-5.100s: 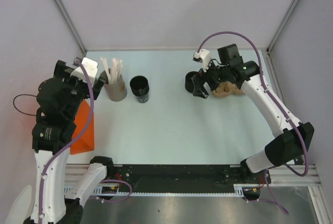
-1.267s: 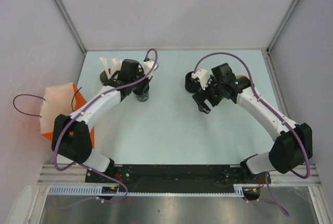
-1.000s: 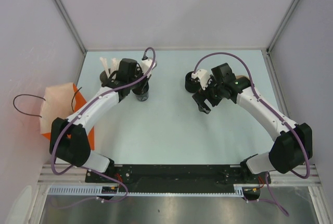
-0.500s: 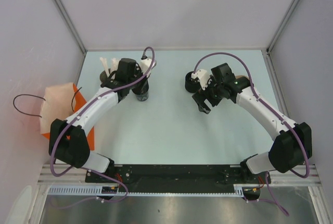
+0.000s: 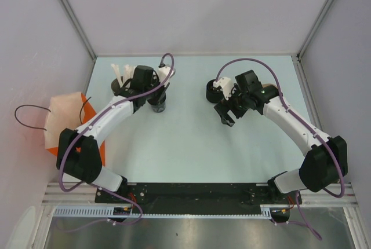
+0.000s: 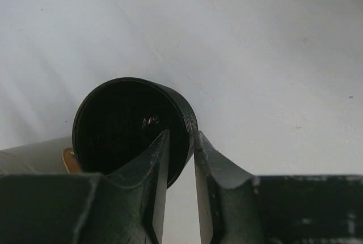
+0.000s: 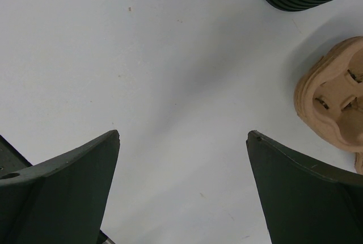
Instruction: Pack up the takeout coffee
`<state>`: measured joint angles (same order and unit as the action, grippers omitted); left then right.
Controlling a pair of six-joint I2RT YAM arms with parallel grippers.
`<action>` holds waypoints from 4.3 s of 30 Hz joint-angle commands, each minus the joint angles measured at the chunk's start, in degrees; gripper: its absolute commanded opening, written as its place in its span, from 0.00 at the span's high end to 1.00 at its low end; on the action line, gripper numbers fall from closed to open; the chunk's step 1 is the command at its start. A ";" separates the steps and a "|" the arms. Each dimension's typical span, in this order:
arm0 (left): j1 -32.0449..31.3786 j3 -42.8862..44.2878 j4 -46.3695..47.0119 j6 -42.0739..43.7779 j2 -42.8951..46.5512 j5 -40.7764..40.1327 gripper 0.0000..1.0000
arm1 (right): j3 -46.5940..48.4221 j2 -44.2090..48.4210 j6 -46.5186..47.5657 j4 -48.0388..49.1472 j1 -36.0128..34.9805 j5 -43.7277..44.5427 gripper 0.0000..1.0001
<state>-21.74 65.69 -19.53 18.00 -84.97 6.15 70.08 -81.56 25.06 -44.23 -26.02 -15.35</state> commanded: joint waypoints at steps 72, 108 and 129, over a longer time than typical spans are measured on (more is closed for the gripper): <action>-1.99 8.03 3.63 6.34 10.44 -5.36 1.00 | -0.12 -0.88 -1.68 2.13 4.31 -1.08 0.00; -35.65 -13.57 16.44 9.86 6.66 1.23 1.00 | -0.12 0.79 -8.10 7.23 20.40 0.15 0.00; -41.46 -21.39 25.33 11.27 3.93 -4.31 0.82 | -0.12 1.05 -7.83 6.87 20.48 -0.38 0.00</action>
<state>-62.78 44.95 2.70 28.93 -81.78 1.87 69.95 -82.54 17.54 -38.63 -5.78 -15.05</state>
